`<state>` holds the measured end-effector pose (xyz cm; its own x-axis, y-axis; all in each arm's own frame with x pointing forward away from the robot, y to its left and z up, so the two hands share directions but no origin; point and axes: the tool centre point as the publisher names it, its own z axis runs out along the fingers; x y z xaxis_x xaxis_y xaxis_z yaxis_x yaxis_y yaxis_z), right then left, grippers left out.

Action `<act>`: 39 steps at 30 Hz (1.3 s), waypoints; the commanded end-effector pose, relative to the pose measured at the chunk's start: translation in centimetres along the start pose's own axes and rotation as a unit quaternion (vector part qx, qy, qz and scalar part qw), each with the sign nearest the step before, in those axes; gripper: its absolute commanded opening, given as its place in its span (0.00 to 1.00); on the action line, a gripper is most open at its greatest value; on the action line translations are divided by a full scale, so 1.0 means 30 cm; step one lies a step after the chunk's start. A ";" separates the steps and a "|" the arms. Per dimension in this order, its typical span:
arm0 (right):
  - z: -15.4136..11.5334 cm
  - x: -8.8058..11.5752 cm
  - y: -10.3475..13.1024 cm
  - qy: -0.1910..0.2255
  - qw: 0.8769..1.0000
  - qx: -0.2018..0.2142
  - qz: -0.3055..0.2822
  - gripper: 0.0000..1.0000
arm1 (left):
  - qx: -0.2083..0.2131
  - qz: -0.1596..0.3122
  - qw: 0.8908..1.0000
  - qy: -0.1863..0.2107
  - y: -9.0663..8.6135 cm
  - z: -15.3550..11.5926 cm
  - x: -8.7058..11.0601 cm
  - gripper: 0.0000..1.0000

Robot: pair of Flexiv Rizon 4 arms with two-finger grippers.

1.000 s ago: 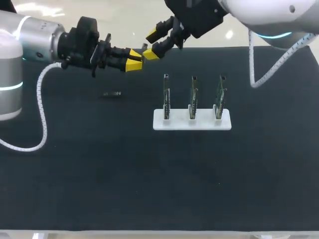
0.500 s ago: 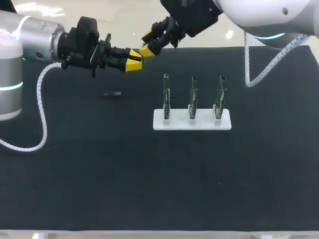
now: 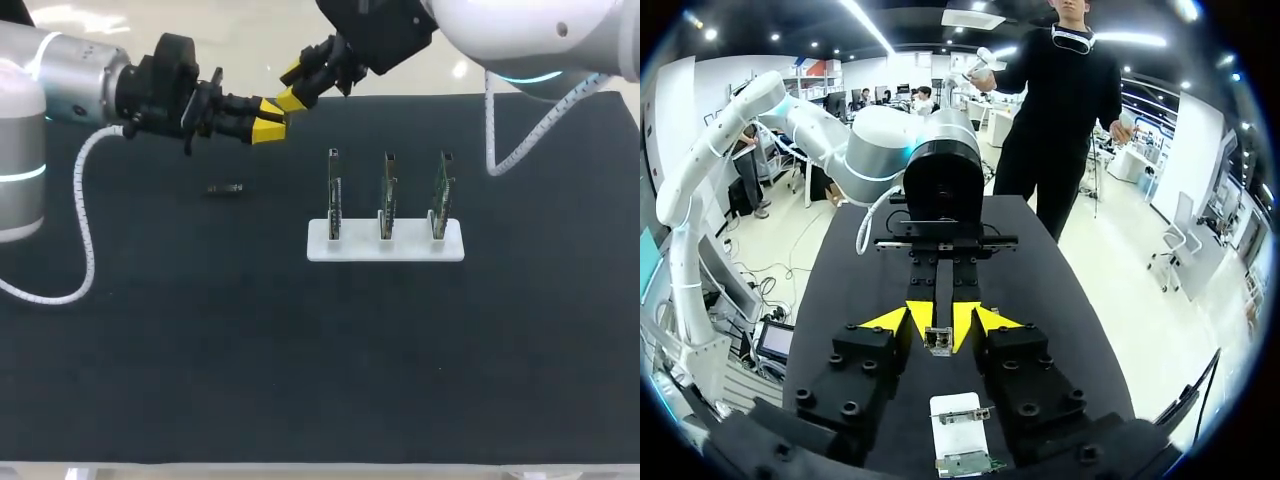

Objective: Pick up the optical module with the left hand, and insert it into the network port with the right hand.

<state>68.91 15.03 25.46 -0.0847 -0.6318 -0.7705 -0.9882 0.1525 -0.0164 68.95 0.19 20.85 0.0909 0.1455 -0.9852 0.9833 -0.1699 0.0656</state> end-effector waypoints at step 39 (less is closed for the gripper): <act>0.001 0.018 -0.002 -0.003 1.000 -0.001 -0.004 0.00 | -0.002 0.001 1.000 0.000 -0.003 0.002 0.001 0.00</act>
<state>68.83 14.68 25.08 -0.0764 -0.6283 -0.7742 -0.9889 0.1473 -0.0220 68.95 0.20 20.81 0.0906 0.1458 -0.9852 0.9834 -0.1695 0.0654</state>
